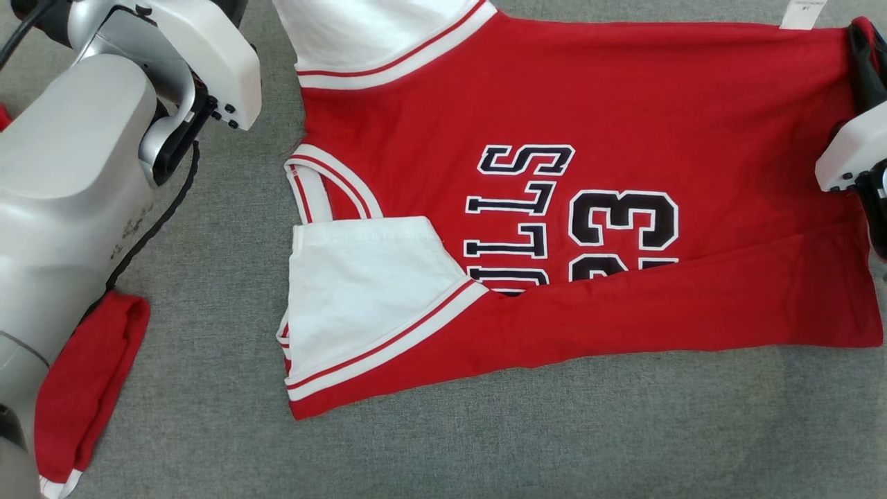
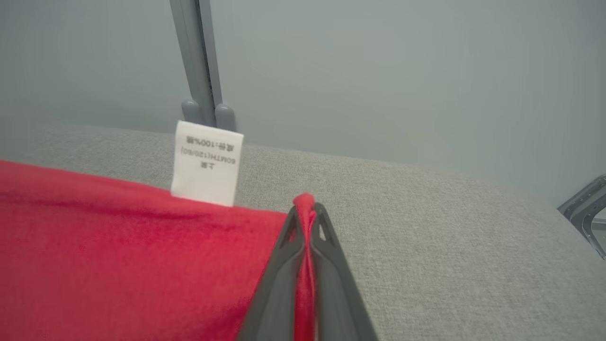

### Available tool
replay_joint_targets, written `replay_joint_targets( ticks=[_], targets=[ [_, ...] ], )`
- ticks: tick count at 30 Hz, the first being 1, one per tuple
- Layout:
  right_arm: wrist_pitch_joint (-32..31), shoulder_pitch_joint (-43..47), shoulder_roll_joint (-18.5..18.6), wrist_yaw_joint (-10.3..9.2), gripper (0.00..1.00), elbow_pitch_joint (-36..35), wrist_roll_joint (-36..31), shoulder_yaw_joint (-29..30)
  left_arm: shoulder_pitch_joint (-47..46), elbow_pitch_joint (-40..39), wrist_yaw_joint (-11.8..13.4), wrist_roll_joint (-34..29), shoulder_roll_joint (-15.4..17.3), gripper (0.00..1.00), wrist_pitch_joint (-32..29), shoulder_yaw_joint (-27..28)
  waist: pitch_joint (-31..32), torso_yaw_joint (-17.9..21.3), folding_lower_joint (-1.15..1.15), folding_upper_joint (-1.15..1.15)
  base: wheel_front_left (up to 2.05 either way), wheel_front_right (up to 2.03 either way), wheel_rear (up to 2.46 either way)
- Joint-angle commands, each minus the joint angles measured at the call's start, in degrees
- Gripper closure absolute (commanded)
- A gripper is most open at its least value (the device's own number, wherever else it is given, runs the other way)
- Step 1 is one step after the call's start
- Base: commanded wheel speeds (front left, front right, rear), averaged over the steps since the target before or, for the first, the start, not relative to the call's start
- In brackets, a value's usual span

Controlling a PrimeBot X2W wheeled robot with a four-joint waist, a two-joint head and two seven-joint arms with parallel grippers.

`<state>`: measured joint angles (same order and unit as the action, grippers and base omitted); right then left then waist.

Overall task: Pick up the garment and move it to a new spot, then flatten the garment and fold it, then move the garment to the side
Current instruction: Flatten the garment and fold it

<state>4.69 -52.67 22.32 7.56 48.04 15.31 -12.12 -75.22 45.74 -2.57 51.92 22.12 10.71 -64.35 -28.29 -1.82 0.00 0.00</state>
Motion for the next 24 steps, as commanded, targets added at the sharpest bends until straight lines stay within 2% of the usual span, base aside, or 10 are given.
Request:
replay_joint_targets(
  ticks=[1, 7, 14, 24],
  targets=[
    [1.01, -0.27, 0.08, -0.14, 1.0, 0.49, 0.15, -0.13, -0.17, 0.72, -0.4, -0.56, 0.18, 1.0, 0.4, -0.24, 0.13, -0.05, 0.0, 0.0, 0.0, 0.0, 0.0],
    [5.77, 2.12, 0.18, -0.14, 1.0, 1.49, 1.8, -1.33, 1.1, 2.0, -1.95, -1.06, 0.18, 1.0, 1.11, -1.56, 1.68, -0.45, 0.0, 0.0, 0.0, 0.0, 0.0],
    [9.24, 7.92, 1.29, -0.14, 1.0, -1.18, 7.46, -2.95, 4.58, -1.68, -2.64, -1.51, 3.02, 1.0, 1.31, -3.32, 5.12, -0.75, 0.0, 0.0, 0.0, 0.0, 0.0],
    [10.19, 18.91, 4.74, -0.13, 1.0, -7.37, 14.91, -4.85, 14.38, -18.31, 0.42, -0.47, 10.93, 1.0, -3.83, -6.04, 11.15, -1.46, 0.0, 0.0, 0.0, 0.0, 0.0]
  ],
)
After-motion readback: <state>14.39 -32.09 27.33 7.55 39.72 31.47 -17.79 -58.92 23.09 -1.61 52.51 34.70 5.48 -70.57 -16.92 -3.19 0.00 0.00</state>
